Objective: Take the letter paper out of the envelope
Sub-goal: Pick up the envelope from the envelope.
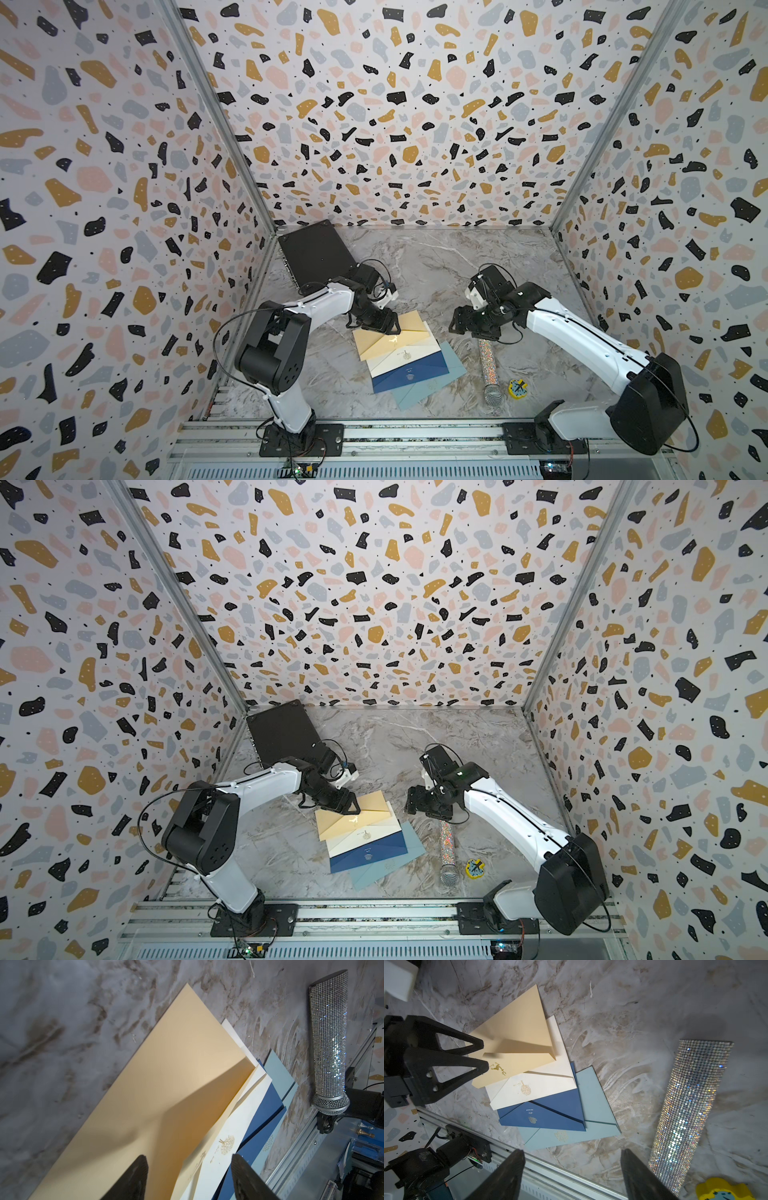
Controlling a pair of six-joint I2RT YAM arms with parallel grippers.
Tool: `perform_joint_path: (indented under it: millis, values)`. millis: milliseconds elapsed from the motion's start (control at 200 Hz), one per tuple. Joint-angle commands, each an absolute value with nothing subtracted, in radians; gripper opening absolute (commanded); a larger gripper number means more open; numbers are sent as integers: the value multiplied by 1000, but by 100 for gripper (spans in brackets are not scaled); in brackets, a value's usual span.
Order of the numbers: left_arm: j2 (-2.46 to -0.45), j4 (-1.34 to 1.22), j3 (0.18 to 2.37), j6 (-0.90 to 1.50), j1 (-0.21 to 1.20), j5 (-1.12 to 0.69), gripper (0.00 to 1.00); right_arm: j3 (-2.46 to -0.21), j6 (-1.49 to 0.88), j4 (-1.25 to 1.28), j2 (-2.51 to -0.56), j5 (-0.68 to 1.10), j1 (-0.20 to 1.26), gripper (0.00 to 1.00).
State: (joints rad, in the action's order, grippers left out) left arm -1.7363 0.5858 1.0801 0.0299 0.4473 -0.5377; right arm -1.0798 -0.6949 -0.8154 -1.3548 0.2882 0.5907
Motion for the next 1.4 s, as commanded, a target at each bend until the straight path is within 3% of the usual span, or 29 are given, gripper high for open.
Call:
perform_joint_path:
  millis: [0,255,370,536,801,1026,1186,1391]
  values:
    - [-1768,565,1115,-13,489,-546,62,-1071,-699,-815,-1324,298,586,76]
    - [-1796,569,1134,-18,514,-534,42,-1040,-719,-790,-1318,308,576,76]
    - [-1802,583,1150,-13,523,-522,20,-1034,-723,-784,-1321,308,571,74]
    - [-1742,585,1191,68,528,-464,0,-1032,-717,-775,-1323,306,561,72]
    - [-1709,667,1445,353,528,-257,0,-1066,-639,-703,-1279,223,557,69]
    - [-1773,864,1734,711,528,-63,0,-969,-506,-401,-1144,46,608,63]
    - [-1845,1051,1951,893,528,-15,0,-922,-387,-182,-1112,-42,684,66]
    - [-1887,1198,2119,1023,526,10,0,-959,-184,-50,-1184,-143,849,79]
